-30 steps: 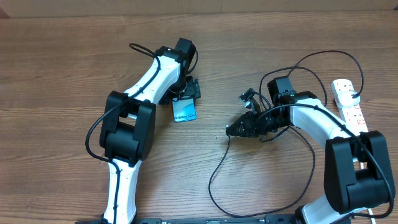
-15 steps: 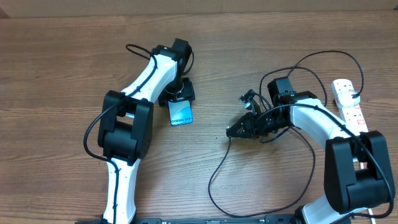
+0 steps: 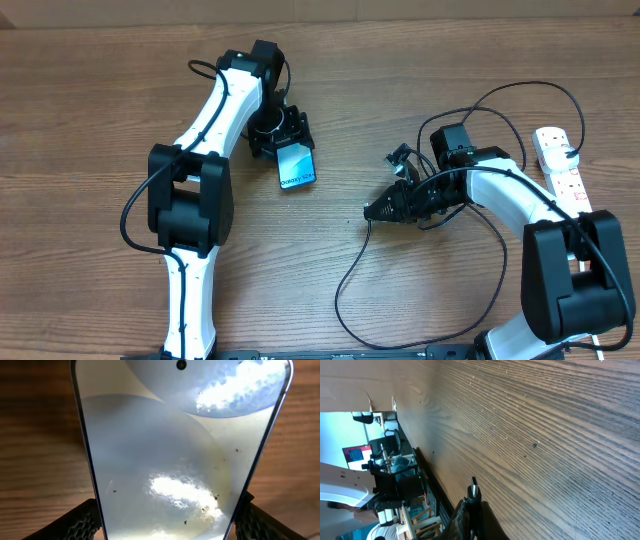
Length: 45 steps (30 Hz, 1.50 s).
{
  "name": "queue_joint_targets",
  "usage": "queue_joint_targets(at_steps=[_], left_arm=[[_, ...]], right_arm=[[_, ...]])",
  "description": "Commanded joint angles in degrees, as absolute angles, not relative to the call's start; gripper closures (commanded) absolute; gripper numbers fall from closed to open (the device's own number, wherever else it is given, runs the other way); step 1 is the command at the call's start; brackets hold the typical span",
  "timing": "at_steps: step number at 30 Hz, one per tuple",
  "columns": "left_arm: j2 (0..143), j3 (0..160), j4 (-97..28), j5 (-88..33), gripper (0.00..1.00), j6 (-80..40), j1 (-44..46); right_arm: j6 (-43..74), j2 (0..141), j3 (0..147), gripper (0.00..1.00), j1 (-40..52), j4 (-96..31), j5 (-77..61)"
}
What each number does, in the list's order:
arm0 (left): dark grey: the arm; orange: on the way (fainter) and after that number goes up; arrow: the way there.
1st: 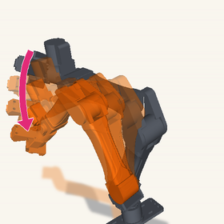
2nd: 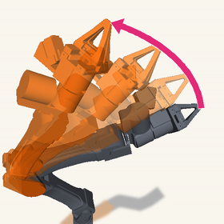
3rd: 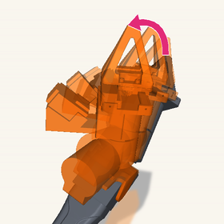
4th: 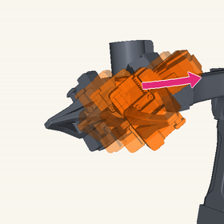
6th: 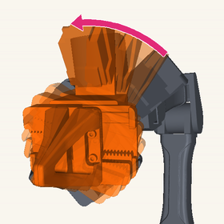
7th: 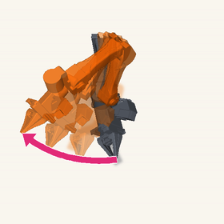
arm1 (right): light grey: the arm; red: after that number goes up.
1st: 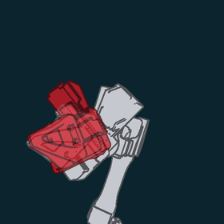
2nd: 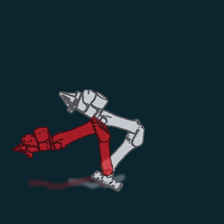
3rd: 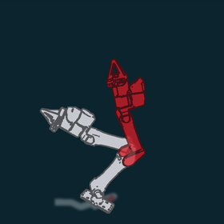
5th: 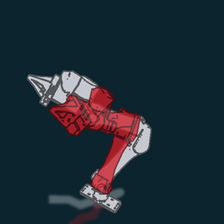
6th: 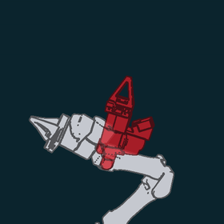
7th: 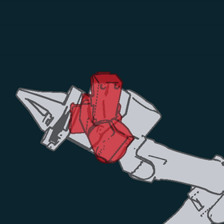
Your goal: Plug charger to phone and switch on socket
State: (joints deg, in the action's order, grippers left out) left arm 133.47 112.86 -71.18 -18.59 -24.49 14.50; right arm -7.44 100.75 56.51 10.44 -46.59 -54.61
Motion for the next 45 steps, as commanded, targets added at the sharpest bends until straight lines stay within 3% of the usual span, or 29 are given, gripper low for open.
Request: queue_joint_targets(at_steps=[1, 15, 23, 28, 30, 31, 32, 34, 45], left_arm=[[133.7, 114.3, -71.9, -22.5, 0.26, -21.5, 14.6], [133.7, 114.3, -71.7, -25.1, 0.25, -20.7, 14.7], [133.7, 114.3, -71.8, -25.1, 0.25, -20.7, 14.8], [133.7, 114.3, -71.8, -25.1, 0.25, -20.7, 15.2], [133.7, 114.3, -71.8, -25.1, 0.24, -20.7, 15.2], [133.7, 114.3, -71.8, -25.1, 0.24, -20.7, 15.2], [133.7, 114.3, -71.8, -25.1, 0.24, -20.7, 15.2], [133.7, 114.3, -71.8, -25.1, 0.24, -20.7, 15.2], [133.7, 114.3, -71.8, -25.1, 0.22, -20.5, 15.5]], right_arm=[[-7.2, 98.9, 57.8, 0.96, 10.1, -46.7, -54.7], [-5.1, 98.9, 57.8, 0.96, 11.9, -46.2, -52.4], [8.1, 99.0, 57.4, 0.96, 12.0, -45.6, -23.1], [12.1, 99.0, 56.1, 0.96, 12.0, -44.8, -17.6], [12.2, 99.0, 55.8, 0.69, 12.0, -44.6, -17.6], [12.2, 99.0, 55.8, 0.43, 12.0, -44.5, -17.6], [12.2, 99.0, 55.8, 0.23, 12.0, -44.2, -17.6], [12.3, 99.0, 56.3, 0.03, 11.7, -43.3, -17.6], [20.0, 99.0, 66.8, 0.00, 11.8, -46.1, -17.1]])
